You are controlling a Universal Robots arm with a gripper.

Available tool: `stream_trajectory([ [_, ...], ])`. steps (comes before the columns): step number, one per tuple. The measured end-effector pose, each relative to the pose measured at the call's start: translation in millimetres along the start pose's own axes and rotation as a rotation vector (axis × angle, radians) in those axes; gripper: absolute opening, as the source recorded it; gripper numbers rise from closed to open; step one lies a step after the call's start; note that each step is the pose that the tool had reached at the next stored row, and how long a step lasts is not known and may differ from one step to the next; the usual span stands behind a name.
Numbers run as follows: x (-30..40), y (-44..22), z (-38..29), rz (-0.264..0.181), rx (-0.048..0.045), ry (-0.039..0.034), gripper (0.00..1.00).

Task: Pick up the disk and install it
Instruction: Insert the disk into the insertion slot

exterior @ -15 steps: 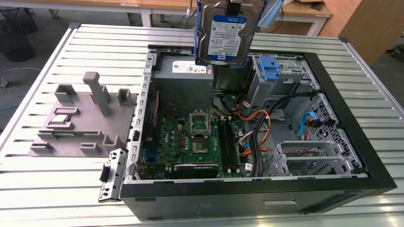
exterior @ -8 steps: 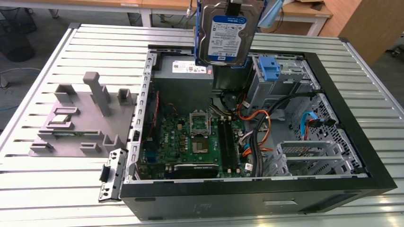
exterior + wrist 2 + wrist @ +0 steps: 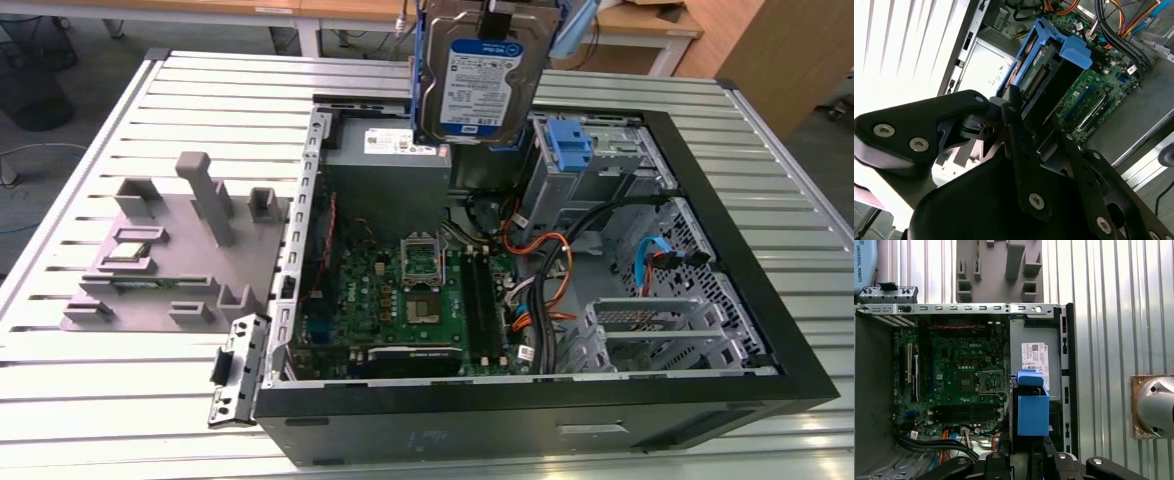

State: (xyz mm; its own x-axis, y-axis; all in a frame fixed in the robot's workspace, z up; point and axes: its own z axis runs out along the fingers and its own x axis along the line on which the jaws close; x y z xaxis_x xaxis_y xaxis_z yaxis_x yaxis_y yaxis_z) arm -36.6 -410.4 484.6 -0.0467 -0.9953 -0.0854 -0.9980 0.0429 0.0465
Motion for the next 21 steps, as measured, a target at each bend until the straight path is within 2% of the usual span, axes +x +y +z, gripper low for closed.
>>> stream_trajectory([
  [5,9.9,-0.4,-0.8,0.000,0.0000,0.0000,0.35],
  [12,29.1,-1.3,-2.4,0.000,0.0001,-0.0002,0.35],
  [21,60.6,-2.6,-5.2,0.000,0.0000,0.0001,0.35],
])
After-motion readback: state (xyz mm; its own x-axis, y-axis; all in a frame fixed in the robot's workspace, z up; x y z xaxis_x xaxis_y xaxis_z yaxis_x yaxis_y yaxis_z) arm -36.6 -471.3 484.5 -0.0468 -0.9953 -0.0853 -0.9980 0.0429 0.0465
